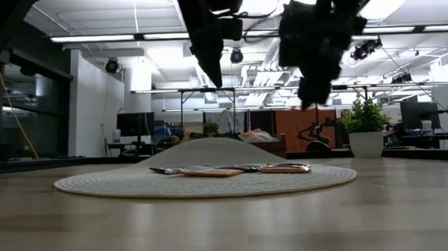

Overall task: Pick & Place Tea
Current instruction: Put the yellow tea bag into the left section of the wooden organizer

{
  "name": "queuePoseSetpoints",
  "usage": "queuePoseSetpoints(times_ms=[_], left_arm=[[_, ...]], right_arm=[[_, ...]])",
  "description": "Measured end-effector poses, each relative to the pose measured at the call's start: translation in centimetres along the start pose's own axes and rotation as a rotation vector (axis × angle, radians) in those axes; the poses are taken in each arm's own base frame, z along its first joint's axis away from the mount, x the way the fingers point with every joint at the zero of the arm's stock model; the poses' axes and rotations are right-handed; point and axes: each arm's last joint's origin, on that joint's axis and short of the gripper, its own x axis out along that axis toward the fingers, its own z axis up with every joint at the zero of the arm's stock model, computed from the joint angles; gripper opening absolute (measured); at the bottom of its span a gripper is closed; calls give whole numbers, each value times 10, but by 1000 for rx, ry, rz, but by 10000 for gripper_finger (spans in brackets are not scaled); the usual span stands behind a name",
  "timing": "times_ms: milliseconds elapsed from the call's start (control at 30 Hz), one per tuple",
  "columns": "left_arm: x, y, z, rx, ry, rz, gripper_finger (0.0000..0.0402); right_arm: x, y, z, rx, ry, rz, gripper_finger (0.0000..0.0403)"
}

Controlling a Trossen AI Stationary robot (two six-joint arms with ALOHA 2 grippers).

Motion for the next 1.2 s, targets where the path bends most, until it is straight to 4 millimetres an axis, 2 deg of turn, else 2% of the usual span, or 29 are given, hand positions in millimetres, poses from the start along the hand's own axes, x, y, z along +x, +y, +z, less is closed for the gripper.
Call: queuePoseSetpoints(times_ms=[167, 400, 500, 633, 733, 833, 1033, 1200], left_arm=[[-19, 4, -3, -13, -44, 32, 163], [-28, 6, -2, -36, -84, 49, 163], [-26, 5, -2, -36, -77, 48, 163], [-26, 6, -2, -36, -77, 50, 163], [-26, 5, -2, -36, -81, 36, 163], [-26, 5, -2, -36, -84, 28, 163], [-26, 5, -1, -37, -92, 35, 163], [-26, 5, -1, -36, -101, 11, 163]], right_arm=[[21, -6, -16, 45, -70, 94, 5], [33, -4, -24, 54, -137, 147, 40], [36, -4, -25, 34, -165, 123, 77], [38, -6, -24, -3, -221, 63, 145], [40, -5, -26, -20, -224, 9, 196], [45, 2, -31, -73, -200, -4, 229], [62, 22, -39, -193, -145, -73, 239], [77, 28, -45, -212, -108, -131, 240]])
